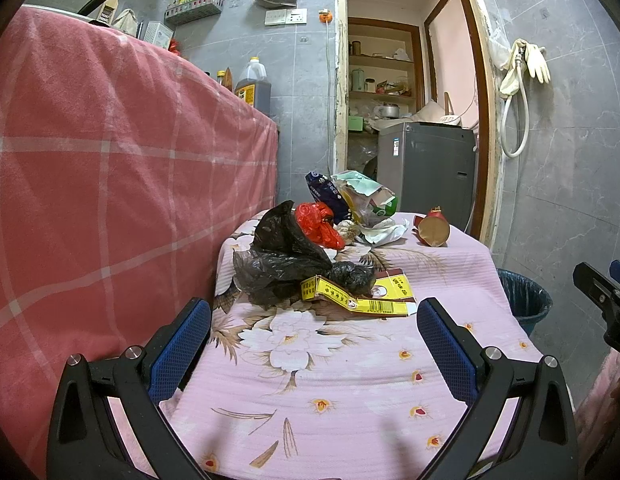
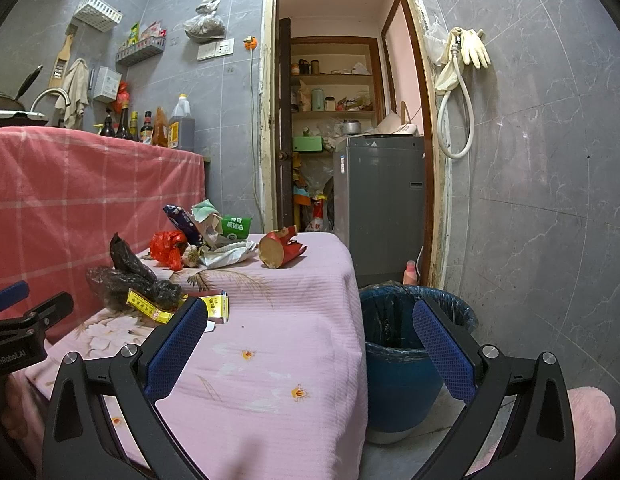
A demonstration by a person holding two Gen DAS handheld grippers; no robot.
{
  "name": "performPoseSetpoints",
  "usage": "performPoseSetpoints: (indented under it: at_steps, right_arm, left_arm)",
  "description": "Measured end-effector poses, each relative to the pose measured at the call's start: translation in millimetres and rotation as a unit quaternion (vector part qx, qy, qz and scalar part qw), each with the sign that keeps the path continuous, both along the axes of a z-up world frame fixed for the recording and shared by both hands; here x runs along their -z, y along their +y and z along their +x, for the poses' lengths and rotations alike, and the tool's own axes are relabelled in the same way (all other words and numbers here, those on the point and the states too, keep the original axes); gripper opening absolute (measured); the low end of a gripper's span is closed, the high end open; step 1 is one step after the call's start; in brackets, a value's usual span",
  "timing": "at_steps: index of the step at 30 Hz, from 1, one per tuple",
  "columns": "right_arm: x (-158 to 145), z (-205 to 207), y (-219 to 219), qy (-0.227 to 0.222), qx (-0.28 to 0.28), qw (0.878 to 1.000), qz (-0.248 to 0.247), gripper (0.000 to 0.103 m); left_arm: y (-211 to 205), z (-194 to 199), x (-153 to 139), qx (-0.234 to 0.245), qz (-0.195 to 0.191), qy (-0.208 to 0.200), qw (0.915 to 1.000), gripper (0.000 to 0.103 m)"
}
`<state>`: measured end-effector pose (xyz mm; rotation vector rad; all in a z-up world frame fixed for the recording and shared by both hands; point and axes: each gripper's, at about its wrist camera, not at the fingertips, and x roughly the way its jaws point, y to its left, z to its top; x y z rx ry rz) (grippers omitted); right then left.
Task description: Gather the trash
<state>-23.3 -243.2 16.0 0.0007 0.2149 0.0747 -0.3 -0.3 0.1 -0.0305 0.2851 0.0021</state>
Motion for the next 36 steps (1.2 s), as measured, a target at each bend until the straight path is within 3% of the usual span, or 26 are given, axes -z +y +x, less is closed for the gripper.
performPoseSetpoints:
  at_steps: [36]
  right_arm:
    - [0.0,-0.4,-1.5,-0.001,0.001,1.0,0.003,0.103]
  left_arm:
    - [-0.2,0.0,0.1,0.0,0.0,0.0,1.0,0.101]
